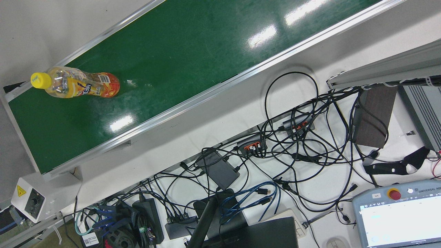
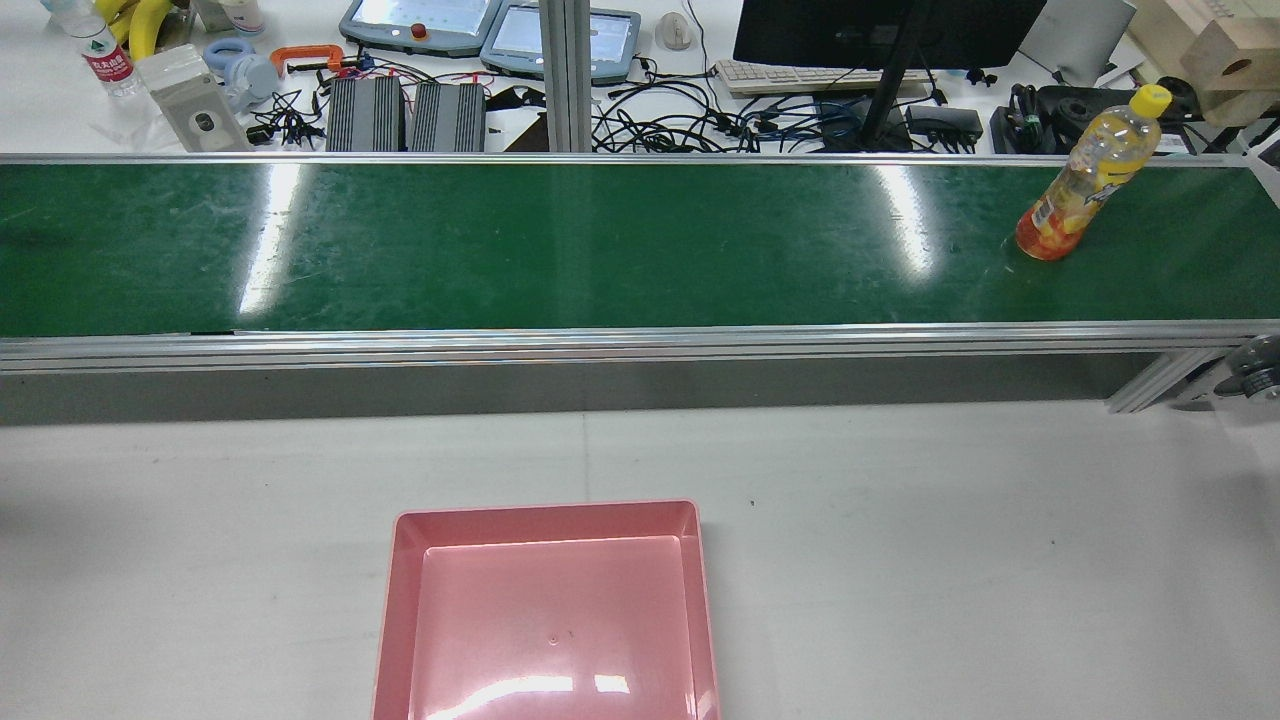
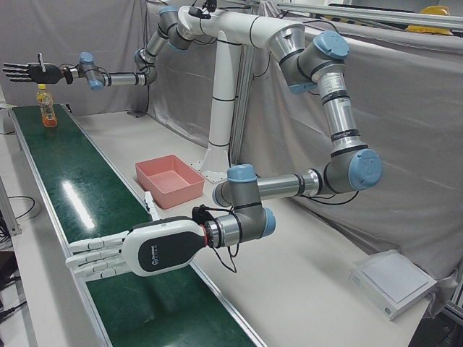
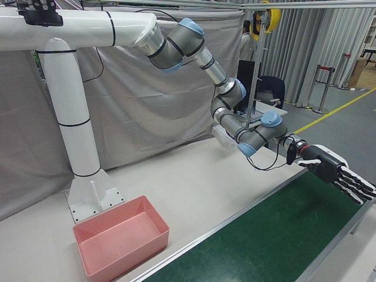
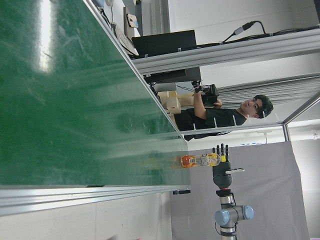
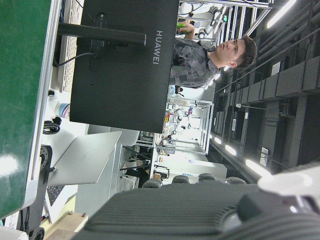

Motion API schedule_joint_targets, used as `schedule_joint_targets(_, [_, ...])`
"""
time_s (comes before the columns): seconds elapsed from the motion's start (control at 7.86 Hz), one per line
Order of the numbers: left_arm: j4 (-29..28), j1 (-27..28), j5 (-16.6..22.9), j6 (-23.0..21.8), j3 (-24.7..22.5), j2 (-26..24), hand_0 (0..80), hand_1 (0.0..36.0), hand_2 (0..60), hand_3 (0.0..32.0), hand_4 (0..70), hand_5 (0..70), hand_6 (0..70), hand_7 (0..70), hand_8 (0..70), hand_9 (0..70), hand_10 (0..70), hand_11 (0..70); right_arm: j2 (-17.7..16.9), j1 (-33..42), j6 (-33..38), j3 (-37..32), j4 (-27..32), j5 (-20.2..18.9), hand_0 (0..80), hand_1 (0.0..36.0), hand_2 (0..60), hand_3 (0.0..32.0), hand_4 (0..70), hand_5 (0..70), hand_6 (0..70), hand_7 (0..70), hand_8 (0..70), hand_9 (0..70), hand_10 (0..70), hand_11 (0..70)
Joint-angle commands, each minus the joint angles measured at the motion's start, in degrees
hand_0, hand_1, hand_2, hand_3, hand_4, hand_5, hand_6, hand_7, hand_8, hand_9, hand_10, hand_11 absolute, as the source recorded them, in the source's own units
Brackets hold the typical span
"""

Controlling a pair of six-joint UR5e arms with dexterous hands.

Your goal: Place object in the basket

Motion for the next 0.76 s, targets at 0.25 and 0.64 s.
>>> schedule_joint_targets(0.25, [0.0,0.02,0.0,0.18,0.55,-0.11,46.5,8.6,0.0,0.0,1.3,5.2,0.0,0.0,0.0,0.0,4.5,7.9,0.02,0.0,0.0,0.09,0.0,0.0,0.0,0.0,0.0,0.0,0.0,0.0,0.0,0.0,0.0,0.0,0.0,0.0])
schedule_joint_targets(0.64, [-0.17,0.11,0.0,0.35,1.42,-0.29,46.3,8.6,0.0,0.0,1.2,4.8,0.0,0.0,0.0,0.0,5.5,9.4,0.02,0.0,0.0,0.09,0.0,0.0,0.0,0.0,0.0,0.0,0.0,0.0,0.0,0.0,0.0,0.0,0.0,0.0])
